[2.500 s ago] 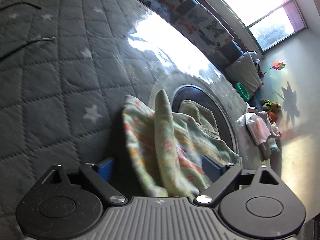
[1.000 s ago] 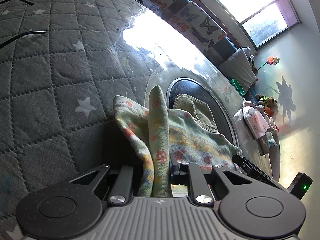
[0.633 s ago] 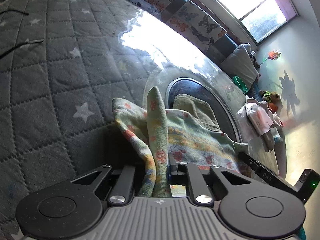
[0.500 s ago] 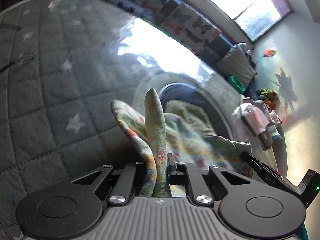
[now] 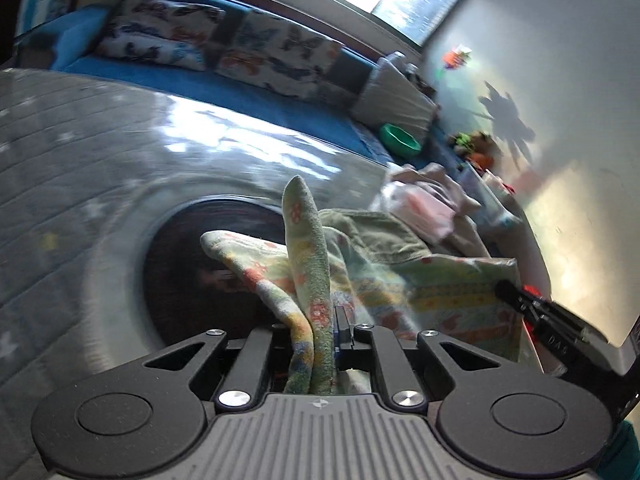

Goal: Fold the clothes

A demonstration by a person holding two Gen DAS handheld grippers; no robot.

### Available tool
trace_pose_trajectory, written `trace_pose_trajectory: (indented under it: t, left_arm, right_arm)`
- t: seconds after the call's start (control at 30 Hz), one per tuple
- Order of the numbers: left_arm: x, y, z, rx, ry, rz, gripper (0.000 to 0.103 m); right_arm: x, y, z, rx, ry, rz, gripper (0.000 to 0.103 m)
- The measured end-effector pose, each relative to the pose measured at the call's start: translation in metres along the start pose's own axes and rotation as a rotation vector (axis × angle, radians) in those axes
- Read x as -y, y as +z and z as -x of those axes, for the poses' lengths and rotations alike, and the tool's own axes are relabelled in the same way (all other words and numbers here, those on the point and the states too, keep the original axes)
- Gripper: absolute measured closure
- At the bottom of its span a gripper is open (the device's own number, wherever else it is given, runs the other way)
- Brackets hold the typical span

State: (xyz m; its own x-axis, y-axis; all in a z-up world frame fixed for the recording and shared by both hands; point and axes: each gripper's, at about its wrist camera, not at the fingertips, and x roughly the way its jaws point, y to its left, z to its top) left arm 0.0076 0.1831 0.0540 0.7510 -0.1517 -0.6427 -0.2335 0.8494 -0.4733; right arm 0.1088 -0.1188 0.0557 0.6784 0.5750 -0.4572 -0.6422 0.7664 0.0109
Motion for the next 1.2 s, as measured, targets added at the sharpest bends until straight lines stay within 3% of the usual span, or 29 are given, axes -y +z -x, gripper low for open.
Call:
trace_pose_trajectory:
  t: [0.37,0.6,0.73,0.87,1.03,1.13,1.2]
  left_arm:
    - [0.094,0.006,-0.08,-0.055,-0.069,-0.165,0.092]
    - [0.126,-0.008,-0.124,-0.087,-0.094,-0.227,0.092]
    - [0.127,-0.021,-0.148,-0.142,-0.073,-0.244,0.091]
    - [0.121,-0.033,-0.163,-0.196,-0.039,-0.247,0.084]
    - [0.109,-0.03,-0.159,-0.177,0.031,-0.268,0.062]
    - [0.097,-0.026,-0.153,-0.159,0.077,-0.263,0.063]
    - [0.091,-0.022,-0.148,-0.137,0.104,-0.261,0.064]
  right_arm:
    - [0.087,0.001,0.03,0.013,-0.214,0.007,0.094]
    - [0.131,-0.022,0.028,-0.023,-0.297,-0.028,0.094]
    - [0.147,-0.044,0.014,-0.076,-0.315,-0.07,0.094]
    - [0.157,-0.064,-0.002,-0.127,-0.328,-0.089,0.093]
    - [0.164,-0.083,-0.012,-0.171,-0.351,-0.106,0.092]
    - [0.168,-0.088,-0.016,-0.202,-0.351,-0.106,0.091]
    - [0.17,-0.088,-0.016,-0.206,-0.361,-0.101,0.079]
